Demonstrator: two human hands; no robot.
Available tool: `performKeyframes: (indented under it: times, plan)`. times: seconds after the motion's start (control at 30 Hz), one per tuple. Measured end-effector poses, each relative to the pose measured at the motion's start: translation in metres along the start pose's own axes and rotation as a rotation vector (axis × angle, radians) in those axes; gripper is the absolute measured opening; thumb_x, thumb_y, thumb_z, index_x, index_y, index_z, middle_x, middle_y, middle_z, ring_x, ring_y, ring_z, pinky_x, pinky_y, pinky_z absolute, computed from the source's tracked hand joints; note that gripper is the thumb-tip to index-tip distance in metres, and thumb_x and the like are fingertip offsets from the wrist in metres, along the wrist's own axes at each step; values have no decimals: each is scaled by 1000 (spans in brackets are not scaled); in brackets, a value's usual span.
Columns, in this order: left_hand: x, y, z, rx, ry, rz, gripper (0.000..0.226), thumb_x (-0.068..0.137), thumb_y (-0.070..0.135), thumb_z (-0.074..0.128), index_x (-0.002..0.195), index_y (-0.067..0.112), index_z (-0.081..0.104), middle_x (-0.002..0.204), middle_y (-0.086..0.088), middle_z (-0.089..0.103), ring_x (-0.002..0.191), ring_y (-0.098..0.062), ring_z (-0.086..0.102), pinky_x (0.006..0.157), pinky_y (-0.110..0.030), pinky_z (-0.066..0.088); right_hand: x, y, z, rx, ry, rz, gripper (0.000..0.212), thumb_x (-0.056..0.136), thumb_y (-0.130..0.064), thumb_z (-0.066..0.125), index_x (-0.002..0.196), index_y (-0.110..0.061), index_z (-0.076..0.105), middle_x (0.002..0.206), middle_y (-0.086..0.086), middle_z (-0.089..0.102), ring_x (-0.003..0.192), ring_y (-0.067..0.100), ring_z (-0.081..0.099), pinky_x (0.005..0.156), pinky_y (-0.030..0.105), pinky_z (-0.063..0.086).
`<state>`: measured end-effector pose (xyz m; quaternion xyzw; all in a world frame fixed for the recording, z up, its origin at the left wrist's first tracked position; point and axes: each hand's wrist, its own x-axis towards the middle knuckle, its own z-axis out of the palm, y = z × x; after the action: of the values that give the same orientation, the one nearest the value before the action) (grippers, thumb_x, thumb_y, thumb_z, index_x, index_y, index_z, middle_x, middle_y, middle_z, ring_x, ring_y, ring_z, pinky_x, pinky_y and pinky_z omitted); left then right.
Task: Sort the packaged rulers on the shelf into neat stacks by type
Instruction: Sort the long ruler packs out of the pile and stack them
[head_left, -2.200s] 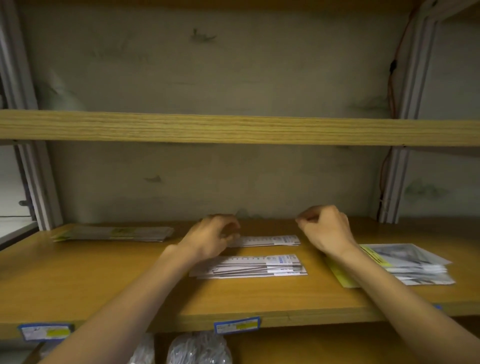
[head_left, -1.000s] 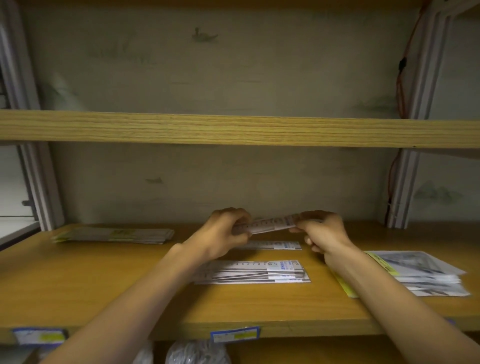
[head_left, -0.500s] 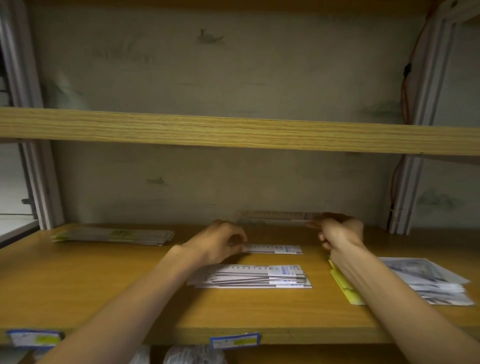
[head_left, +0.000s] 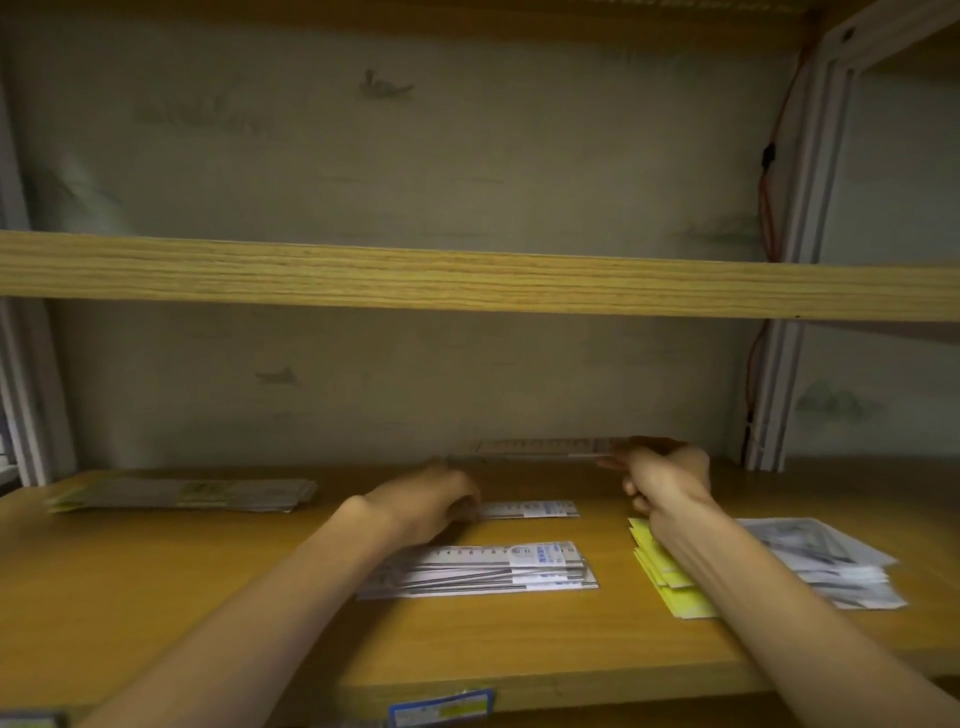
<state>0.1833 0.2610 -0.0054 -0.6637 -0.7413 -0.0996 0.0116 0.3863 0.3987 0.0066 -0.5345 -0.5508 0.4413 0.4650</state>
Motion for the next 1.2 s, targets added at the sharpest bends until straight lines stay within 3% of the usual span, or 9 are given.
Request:
performKeyframes:
  times: [0.1, 0.3, 0.47, 0.7, 0.83, 1.0, 1.1, 1.2]
  plan:
    - [-4, 4, -2, 65, -14, 6, 28, 101, 34, 44, 120, 24, 61, 118, -3, 58, 105, -22, 57, 87, -29, 45, 0, 2, 0, 24, -12, 4, 16, 88, -14, 63, 85, -2, 73, 54, 6, 55, 38, 12, 37, 27, 13, 23]
    - [-15, 1, -4, 152, 50, -41, 30, 99, 19, 47, 129, 22, 53, 125, -6, 54, 110, -23, 53, 86, -30, 41, -6, 1, 3, 3, -26, 13, 18, 86, -17, 65, 76, -4, 73, 50, 4, 54, 37, 12, 37, 33, 21, 27]
    - [-25, -3, -8, 129, 212, -63, 19, 95, 16, 51, 112, 23, 56, 111, -3, 60, 95, -21, 58, 72, -27, 40, -17, -1, 4, 20, -33, 28, 20, 89, -18, 63, 75, -9, 73, 54, 4, 55, 41, 11, 38, 37, 21, 29]
    - [-48, -7, -8, 4, 491, -66, 22, 92, 16, 53, 113, 22, 56, 94, -5, 65, 81, -29, 62, 65, -34, 46, -31, -5, 3, 74, -28, 6, 17, 89, -14, 63, 79, -3, 72, 52, 3, 59, 30, 7, 42, 29, 13, 29]
    - [-59, -4, -14, 20, 682, -61, 22, 91, 13, 55, 112, 17, 60, 100, -6, 68, 83, -32, 64, 64, -36, 48, -39, -6, 1, 125, -44, -7, 12, 90, -9, 61, 90, 1, 69, 58, 6, 64, 22, 3, 41, 28, 12, 28]
    - [-69, -2, -21, 36, 847, -94, 23, 88, 6, 58, 109, 14, 65, 99, -6, 70, 83, -32, 65, 62, -37, 51, -57, -3, -1, 175, -116, 3, 13, 88, -4, 61, 75, -2, 64, 66, 9, 70, 37, 9, 44, 34, 19, 34]
    - [-72, -2, -21, 15, 891, -111, 24, 88, 6, 58, 109, 14, 65, 99, -6, 70, 84, -31, 66, 63, -36, 51, -68, -2, 0, 229, -192, 13, 3, 89, -1, 60, 89, -1, 63, 69, 10, 71, 35, 7, 43, 32, 18, 31]
    - [-75, -3, -19, -7, 913, -138, 24, 87, 7, 59, 108, 17, 65, 96, -5, 70, 84, -30, 65, 62, -35, 49, -76, 3, 0, 253, -244, 17, 14, 90, 0, 60, 104, -3, 58, 69, 12, 70, 32, 5, 40, 30, 17, 29]
